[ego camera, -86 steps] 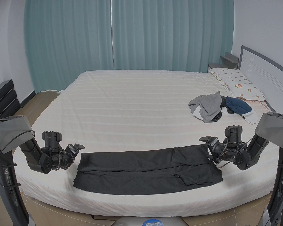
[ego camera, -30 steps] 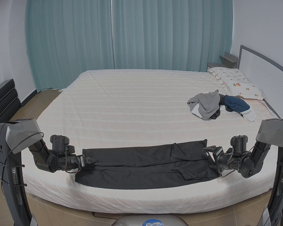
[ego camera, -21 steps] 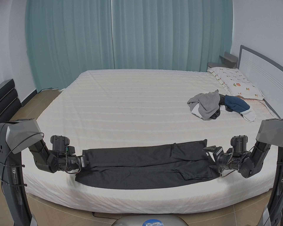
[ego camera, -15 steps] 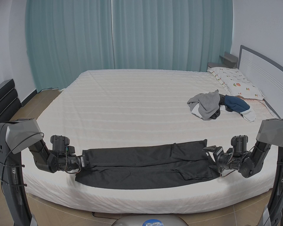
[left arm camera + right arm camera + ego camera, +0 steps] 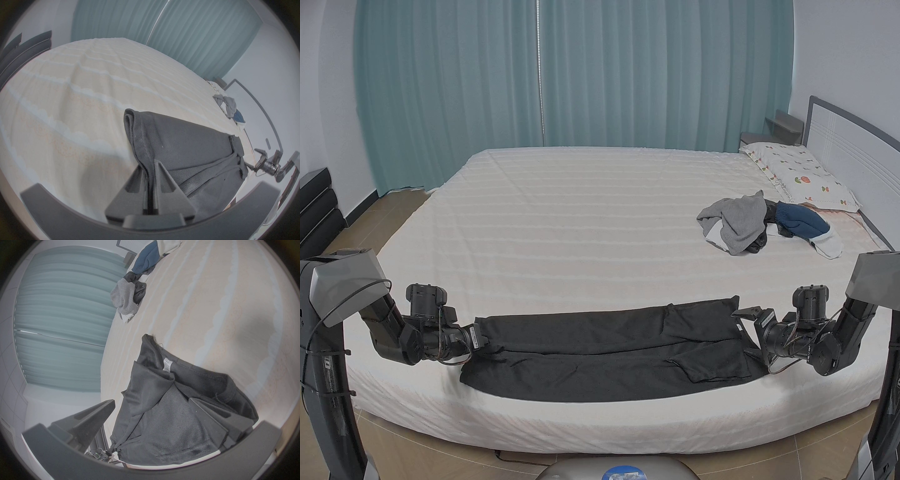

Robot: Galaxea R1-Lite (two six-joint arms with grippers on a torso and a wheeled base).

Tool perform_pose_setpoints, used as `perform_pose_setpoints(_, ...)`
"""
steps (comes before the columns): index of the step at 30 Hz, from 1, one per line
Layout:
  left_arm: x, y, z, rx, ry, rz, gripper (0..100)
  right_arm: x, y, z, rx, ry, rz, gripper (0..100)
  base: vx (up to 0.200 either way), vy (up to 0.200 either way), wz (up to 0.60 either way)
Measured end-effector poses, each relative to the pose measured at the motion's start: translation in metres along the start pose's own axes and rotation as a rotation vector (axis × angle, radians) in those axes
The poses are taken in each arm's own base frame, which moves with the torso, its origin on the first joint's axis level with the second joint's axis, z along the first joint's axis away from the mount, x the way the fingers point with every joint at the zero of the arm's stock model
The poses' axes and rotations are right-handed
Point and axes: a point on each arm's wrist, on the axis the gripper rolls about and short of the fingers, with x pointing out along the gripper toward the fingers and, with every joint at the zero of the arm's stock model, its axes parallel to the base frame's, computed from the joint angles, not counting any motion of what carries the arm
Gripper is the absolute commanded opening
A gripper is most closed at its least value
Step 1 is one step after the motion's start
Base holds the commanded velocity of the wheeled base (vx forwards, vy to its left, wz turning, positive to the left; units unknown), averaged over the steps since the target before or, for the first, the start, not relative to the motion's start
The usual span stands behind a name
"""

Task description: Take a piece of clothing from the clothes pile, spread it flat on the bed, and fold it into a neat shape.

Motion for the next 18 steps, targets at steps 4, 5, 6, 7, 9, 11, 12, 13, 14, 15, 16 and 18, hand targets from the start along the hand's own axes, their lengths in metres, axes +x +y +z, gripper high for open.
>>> perform_pose_setpoints(4,-0.002,-0.005,0.002,-0.006,-0.007,-0.01,0,-0.001,0.0,0.002,0.004,-0.005,0.004,100,0.0,-0.2,0.0)
perform_pose_setpoints(5,-0.002,-0.006,0.002,-0.01,-0.009,-0.012,0,-0.001,0.0,0.003,0.006,-0.008,0.005,100,0.0,-0.2,0.0)
perform_pose_setpoints(6,-0.003,-0.007,0.003,-0.013,-0.011,-0.014,0,-0.001,0.0,0.005,0.008,-0.012,0.006,100,0.0,-0.2,0.0)
perform_pose_setpoints(7,-0.004,-0.008,0.003,-0.016,-0.013,-0.016,0,-0.002,0.0,0.007,0.01,-0.018,0.009,100,0.0,-0.2,0.0)
perform_pose_setpoints(9,-0.006,-0.009,0.005,-0.024,-0.02,-0.018,0,-0.003,0.001,0.009,0.012,-0.022,0.012,100,0.0,-0.2,0.0)
perform_pose_setpoints(11,-0.009,-0.011,0.007,-0.034,-0.028,-0.022,0,-0.003,0.001,0.011,0.015,-0.022,0.018,100,0.0,-0.2,0.0)
perform_pose_setpoints(12,-0.01,-0.014,0.008,-0.038,-0.031,-0.027,0,-0.003,0.001,0.012,0.016,-0.024,0.02,100,0.0,-0.2,0.0)
perform_pose_setpoints(13,-0.011,-0.016,0.008,-0.044,-0.033,-0.031,0,-0.004,0.001,0.014,0.018,-0.026,0.022,100,0.0,-0.2,0.0)
perform_pose_setpoints(14,-0.013,-0.018,0.009,-0.05,-0.035,-0.036,0,-0.004,0.001,0.015,0.019,-0.028,0.024,100,0.0,-0.2,0.0)
perform_pose_setpoints(15,-0.014,-0.021,0.009,-0.051,-0.038,-0.04,0,-0.004,0.001,0.016,0.02,-0.029,0.025,100,0.0,-0.2,0.0)
perform_pose_setpoints(16,-0.015,-0.022,0.01,-0.053,-0.04,-0.042,0,-0.004,0.001,0.017,0.021,-0.031,0.026,100,0.0,-0.2,0.0)
perform_pose_setpoints(18,-0.018,-0.026,0.011,-0.064,-0.045,-0.05,0,-0.004,0.001,0.019,0.022,-0.036,0.029,100,0.0,-0.2,0.0)
